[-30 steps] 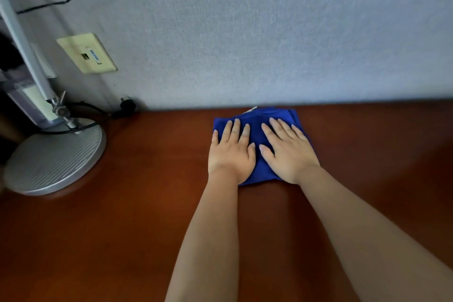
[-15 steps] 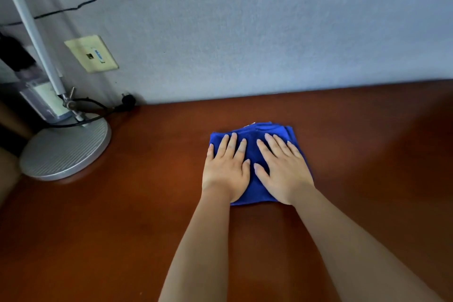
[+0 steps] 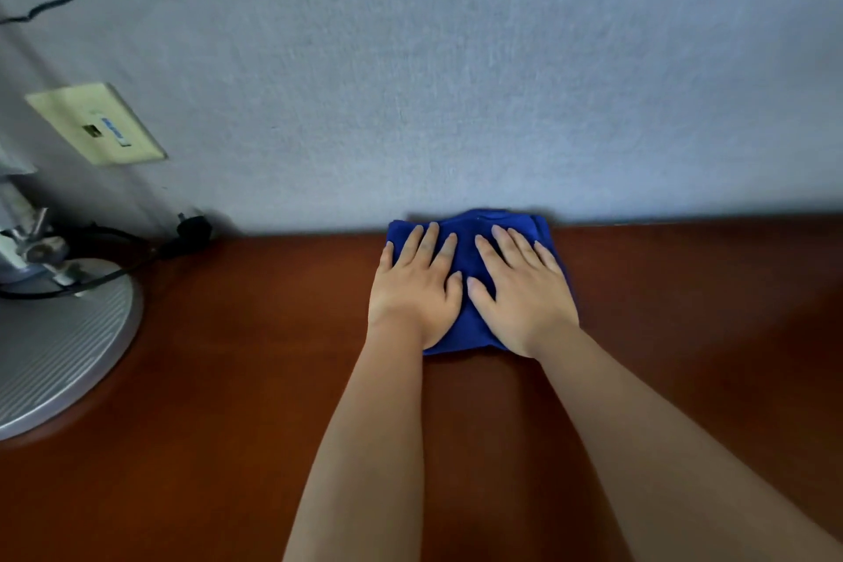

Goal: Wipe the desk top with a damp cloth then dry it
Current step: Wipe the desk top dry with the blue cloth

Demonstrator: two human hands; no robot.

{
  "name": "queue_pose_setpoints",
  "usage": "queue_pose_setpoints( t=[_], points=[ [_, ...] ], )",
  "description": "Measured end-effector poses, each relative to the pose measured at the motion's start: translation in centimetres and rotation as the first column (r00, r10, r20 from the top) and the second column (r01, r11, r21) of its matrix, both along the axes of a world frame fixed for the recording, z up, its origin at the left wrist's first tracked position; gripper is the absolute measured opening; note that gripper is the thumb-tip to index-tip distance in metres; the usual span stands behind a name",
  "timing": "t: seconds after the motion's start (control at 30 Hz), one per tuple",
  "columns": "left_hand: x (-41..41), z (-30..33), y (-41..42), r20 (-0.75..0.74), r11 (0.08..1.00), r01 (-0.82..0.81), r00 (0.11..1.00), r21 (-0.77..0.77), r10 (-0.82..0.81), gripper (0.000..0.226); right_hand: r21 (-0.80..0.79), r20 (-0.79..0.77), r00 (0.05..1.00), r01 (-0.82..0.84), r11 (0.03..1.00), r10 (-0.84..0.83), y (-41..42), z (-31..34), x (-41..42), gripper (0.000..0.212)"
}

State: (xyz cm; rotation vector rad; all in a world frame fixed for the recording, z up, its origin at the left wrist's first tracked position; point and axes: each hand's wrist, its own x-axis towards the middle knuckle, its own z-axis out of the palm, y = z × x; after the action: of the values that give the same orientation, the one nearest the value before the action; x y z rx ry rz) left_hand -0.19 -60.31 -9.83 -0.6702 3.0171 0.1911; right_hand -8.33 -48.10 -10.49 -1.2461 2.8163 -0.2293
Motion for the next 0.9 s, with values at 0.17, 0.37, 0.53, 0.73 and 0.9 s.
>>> queue_pose_setpoints(
  t=[0.17,0.37,0.53,0.73,0.9],
  points=[
    [-1.6,-0.1,-1.2,-0.010,1.000,-0.008,1.000,-0.009,0.008,0.056,-0.004,-0.009,1.000,-0.011,1.000,0.011,-1.2,0.1,-1.7,0.061],
    [-0.5,-0.1,-0.3,0.001,0.999,-0.044,0.999,0.000,0.044,0.056,0.001,-0.008,0.999,-0.038,0.999,0.038,-0.7,0.2,-1.2,0.060],
    [3.1,0.0,2.3,0.019,0.999,-0.045,0.999,0.006,0.045,0.056,0.016,-0.011,0.999,-0.053,0.998,0.053,2.0,0.3,2.3,0.060],
    [9.9,0.2,7.3,0.047,1.000,-0.016,0.999,0.007,0.016,0.056,0.007,0.003,0.999,-0.032,0.999,0.032,7.1,0.4,9.4,0.059],
    [15.5,0.1,10.7,0.038,1.000,0.001,0.999,0.015,-0.001,0.056,0.006,-0.013,1.000,-0.015,1.000,0.015,10.7,0.3,15.2,0.059]
  ],
)
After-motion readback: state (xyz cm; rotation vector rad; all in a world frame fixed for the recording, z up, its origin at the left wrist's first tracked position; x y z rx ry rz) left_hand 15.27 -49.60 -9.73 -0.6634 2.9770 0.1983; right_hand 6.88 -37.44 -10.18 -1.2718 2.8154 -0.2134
